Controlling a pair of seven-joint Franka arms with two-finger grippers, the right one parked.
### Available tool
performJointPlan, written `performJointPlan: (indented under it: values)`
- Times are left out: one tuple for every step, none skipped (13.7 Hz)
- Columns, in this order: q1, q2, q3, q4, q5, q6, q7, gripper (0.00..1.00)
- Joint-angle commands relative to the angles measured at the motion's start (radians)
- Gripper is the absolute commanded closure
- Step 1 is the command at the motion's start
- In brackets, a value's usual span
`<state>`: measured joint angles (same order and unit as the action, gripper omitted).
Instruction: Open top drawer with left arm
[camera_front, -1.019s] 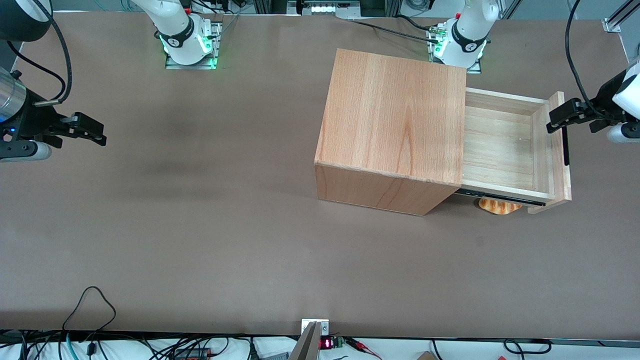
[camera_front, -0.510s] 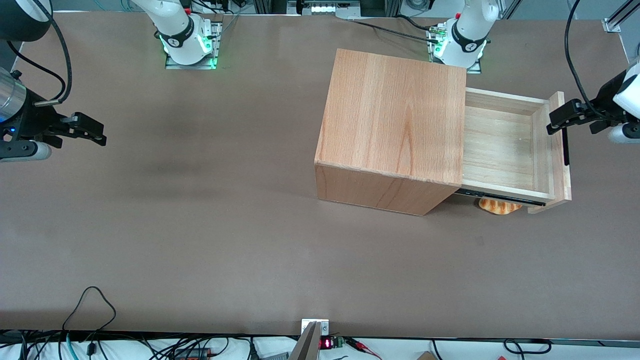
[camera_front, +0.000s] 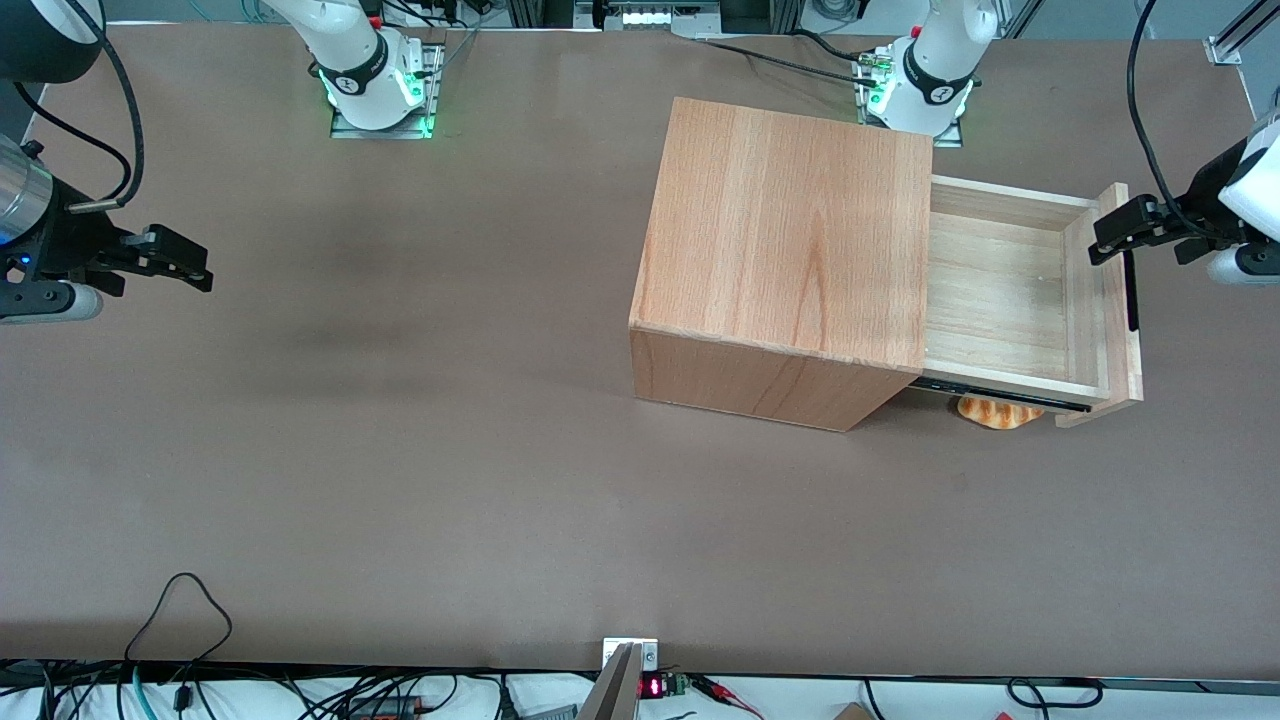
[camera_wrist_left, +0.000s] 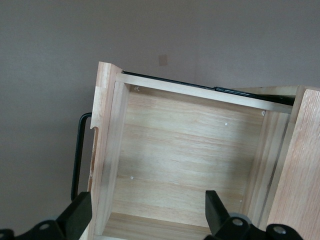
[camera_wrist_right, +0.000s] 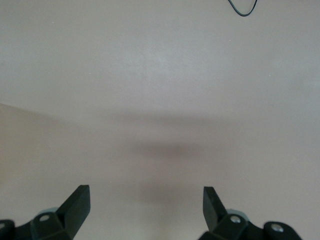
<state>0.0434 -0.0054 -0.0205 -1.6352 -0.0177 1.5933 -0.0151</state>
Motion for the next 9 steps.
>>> performJointPlan:
  values:
    - [-0.002, -0.001, 0.004, 0.018, 0.019, -0.023, 0.018, 0.0]
    - [-0.002, -0.001, 0.004, 0.02, 0.019, -0.023, 0.018, 0.0]
    - [-0.002, -0.001, 0.004, 0.02, 0.021, -0.023, 0.018, 0.0]
    - [-0.002, -0.001, 0.004, 0.02, 0.021, -0.023, 0.017, 0.0]
    - [-0.002, -0.001, 0.004, 0.02, 0.022, -0.023, 0.017, 0.0]
    - [-0.002, -0.001, 0.004, 0.018, 0.025, -0.023, 0.017, 0.0]
    - [-0.002, -0.001, 0.004, 0.018, 0.027, -0.023, 0.017, 0.0]
    - [-0.002, -0.001, 0.002, 0.018, 0.027, -0.023, 0.017, 0.0]
    - [-0.002, -0.001, 0.004, 0.018, 0.028, -0.023, 0.017, 0.0]
